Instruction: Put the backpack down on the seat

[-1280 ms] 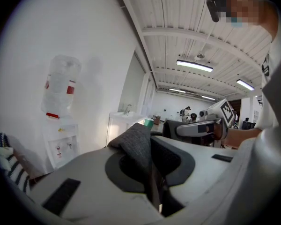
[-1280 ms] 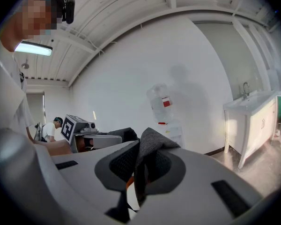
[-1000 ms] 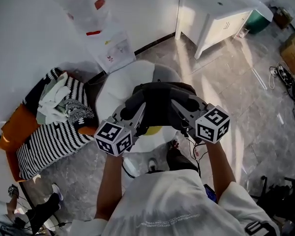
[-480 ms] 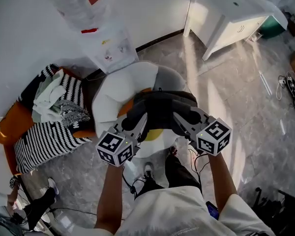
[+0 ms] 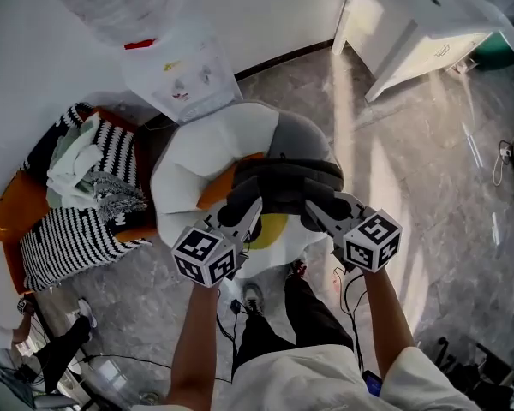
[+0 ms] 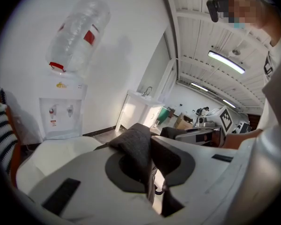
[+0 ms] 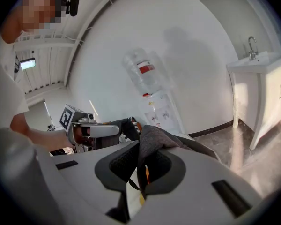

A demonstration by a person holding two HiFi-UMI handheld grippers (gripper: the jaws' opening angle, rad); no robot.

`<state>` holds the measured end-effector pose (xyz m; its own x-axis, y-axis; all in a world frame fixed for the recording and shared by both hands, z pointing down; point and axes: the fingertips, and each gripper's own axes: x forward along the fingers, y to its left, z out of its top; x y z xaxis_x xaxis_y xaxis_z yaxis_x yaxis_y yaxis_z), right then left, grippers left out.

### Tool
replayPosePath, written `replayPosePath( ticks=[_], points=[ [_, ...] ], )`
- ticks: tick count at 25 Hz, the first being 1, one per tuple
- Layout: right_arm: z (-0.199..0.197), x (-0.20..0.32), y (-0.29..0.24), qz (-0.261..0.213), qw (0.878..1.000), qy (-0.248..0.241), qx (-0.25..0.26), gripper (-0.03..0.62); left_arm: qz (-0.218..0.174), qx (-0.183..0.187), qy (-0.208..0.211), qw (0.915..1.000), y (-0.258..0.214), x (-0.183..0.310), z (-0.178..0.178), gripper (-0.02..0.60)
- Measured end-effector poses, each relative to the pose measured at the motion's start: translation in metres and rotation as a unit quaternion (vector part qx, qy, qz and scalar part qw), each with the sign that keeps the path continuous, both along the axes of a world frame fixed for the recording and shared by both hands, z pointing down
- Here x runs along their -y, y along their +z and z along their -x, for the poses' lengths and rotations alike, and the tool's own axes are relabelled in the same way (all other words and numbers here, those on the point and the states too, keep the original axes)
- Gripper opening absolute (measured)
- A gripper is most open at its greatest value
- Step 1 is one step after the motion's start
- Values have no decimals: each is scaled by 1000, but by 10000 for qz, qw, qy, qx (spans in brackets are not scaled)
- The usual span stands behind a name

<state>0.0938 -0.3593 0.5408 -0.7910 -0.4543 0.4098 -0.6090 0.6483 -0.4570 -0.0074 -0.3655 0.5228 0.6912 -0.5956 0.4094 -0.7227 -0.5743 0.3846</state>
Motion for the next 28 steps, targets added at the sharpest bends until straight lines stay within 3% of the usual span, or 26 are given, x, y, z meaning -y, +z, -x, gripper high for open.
replayPosePath(
  ticks=[6, 21, 28],
  points=[
    [-4, 24, 43, 178, 9998, -81, -37, 32, 257, -92, -169, 9995, 43, 20, -4, 61],
    [-16, 45, 120, 478, 9988, -115, -49, 32, 480, -31, -470, 9977, 121, 44, -16, 63],
    [-18, 50, 135, 354, 9985, -323, -269, 33, 461, 17, -607, 9971, 137, 50, -18, 62]
  ],
)
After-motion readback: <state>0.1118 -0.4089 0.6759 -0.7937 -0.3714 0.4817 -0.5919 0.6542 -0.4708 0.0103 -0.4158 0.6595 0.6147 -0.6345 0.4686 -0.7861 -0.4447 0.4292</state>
